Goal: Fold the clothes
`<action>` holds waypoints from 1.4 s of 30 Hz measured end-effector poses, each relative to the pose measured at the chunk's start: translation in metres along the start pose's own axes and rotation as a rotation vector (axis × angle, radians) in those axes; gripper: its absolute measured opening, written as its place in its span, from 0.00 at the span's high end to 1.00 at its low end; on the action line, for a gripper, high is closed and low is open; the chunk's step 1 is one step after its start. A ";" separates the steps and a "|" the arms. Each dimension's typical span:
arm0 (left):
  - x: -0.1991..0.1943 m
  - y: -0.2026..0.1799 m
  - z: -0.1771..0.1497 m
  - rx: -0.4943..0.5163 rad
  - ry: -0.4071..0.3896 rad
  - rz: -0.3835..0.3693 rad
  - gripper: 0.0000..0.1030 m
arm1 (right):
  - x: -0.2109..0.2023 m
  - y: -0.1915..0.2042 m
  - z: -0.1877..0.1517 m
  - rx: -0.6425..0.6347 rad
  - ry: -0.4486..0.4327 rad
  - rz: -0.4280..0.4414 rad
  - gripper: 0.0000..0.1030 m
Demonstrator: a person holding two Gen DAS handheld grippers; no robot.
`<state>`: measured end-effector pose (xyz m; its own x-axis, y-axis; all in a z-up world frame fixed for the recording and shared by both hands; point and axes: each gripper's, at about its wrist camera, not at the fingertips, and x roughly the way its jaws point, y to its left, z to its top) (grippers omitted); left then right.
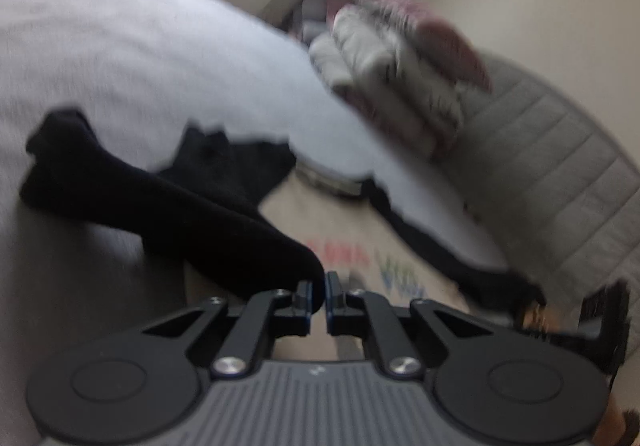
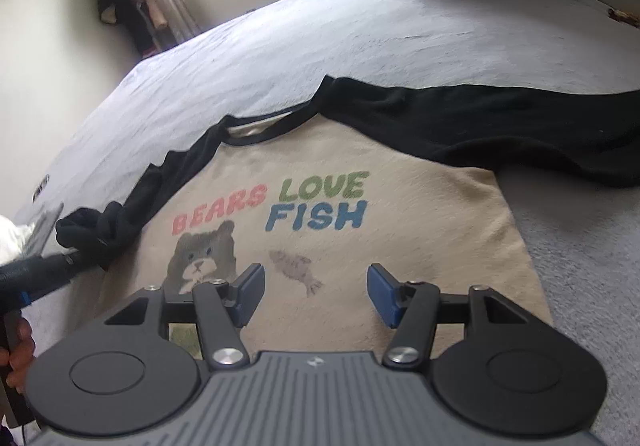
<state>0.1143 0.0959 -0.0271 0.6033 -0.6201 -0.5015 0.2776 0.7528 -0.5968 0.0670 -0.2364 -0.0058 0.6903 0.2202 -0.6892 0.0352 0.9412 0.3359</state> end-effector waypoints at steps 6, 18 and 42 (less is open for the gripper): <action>-0.019 0.008 0.000 -0.144 0.011 0.062 0.33 | 0.004 -0.002 0.001 0.003 0.014 0.008 0.42; -0.057 0.055 0.041 -0.149 -0.162 0.370 0.31 | 0.008 0.005 -0.004 -0.018 0.020 0.002 0.39; -0.132 0.071 0.031 -0.312 -0.330 0.664 0.49 | 0.010 0.019 -0.012 -0.071 0.004 -0.019 0.35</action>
<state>0.0771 0.2383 0.0159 0.7723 0.0697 -0.6314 -0.4092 0.8149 -0.4106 0.0659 -0.2135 -0.0148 0.6867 0.2026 -0.6981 -0.0026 0.9610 0.2764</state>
